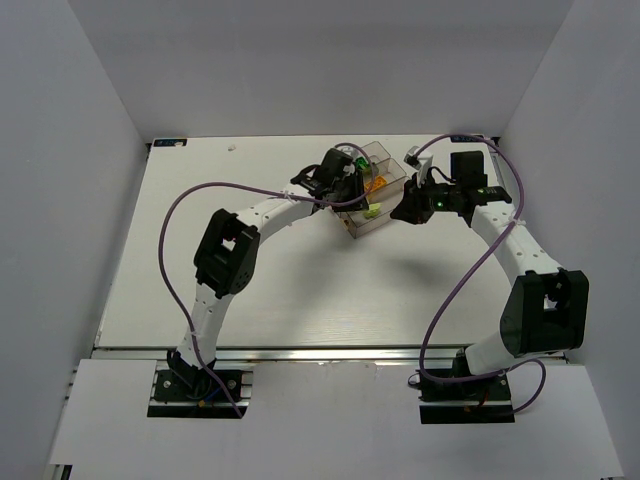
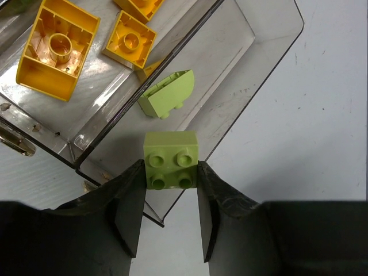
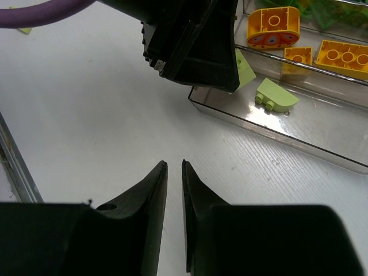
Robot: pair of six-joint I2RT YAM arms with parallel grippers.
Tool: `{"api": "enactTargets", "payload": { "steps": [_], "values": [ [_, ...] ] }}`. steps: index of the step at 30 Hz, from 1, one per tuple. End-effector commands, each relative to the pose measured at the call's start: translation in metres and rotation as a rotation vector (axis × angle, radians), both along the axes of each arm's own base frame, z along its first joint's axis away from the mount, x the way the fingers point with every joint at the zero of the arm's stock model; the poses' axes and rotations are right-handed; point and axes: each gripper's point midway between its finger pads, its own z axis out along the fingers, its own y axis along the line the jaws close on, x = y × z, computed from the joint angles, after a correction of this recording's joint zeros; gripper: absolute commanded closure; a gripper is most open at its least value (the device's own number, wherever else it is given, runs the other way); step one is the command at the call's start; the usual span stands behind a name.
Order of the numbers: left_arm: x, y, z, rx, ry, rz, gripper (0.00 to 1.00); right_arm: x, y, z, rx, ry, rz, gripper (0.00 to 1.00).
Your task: Sort the legos into containers by color
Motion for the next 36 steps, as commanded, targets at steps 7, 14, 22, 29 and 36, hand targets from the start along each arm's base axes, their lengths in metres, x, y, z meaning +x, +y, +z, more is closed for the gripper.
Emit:
{"api": "enactTargets", "payload": {
  "steps": [7, 14, 22, 29, 36],
  "values": [
    [0.006, -0.006, 0.045, -0.038, -0.082, 0.001, 0.34, -0.001, 0.001, 0.004, 0.025, -0.008, 0.015, 0.77],
    [0.007, -0.005, 0.073, -0.088, -0.120, 0.034, 0.33, -0.001, 0.001, 0.007, 0.024, -0.019, 0.019, 0.77],
    [-0.013, 0.035, 0.115, -0.148, -0.180, 0.186, 0.32, -0.009, 0.005, 0.004, 0.041, -0.010, 0.071, 0.73],
    [-0.048, 0.138, 0.102, -0.122, -0.156, 0.525, 0.02, -0.011, 0.006, 0.005, 0.040, -0.029, 0.101, 0.71],
    [-0.080, 0.225, 0.069, -0.162, 0.006, 0.788, 0.02, -0.011, 0.006, 0.001, 0.048, -0.007, 0.098, 0.70]
  ]
}}
